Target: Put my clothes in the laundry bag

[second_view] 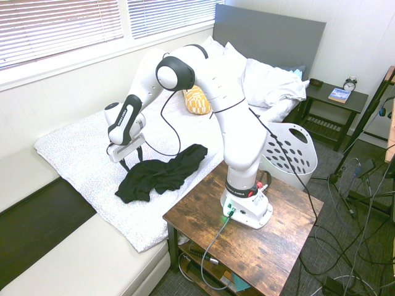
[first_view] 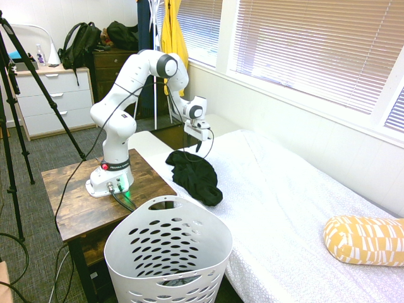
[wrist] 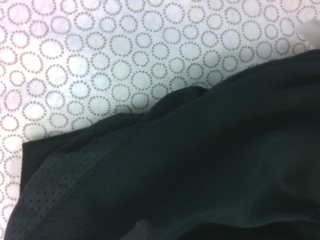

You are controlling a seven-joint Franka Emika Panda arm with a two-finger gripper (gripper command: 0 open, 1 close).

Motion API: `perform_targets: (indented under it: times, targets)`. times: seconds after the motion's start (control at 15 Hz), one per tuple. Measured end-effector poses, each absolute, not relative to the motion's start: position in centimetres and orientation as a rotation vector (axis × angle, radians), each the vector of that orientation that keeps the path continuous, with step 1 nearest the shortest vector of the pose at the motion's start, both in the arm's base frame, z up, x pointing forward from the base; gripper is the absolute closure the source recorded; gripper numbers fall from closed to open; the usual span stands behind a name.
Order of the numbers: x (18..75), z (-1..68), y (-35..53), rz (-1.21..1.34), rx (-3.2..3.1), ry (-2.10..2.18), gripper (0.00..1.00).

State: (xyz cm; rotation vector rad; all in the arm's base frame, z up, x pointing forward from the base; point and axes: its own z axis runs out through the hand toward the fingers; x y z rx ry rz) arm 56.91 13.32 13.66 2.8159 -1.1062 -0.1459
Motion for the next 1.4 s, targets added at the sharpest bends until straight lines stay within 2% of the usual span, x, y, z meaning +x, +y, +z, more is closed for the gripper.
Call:
perform_targets:
  times: [0.53,0.6,1.4]
  targets:
    - [59.4,8.3,14.2,-0.233,2.667,-1.120,0.00]
    - [59.5,7.9,14.2,-0.257,2.649,-1.115,1.00]
    - [58.9,6.3,13.4,-0.321,2.601,-1.109,1.00]
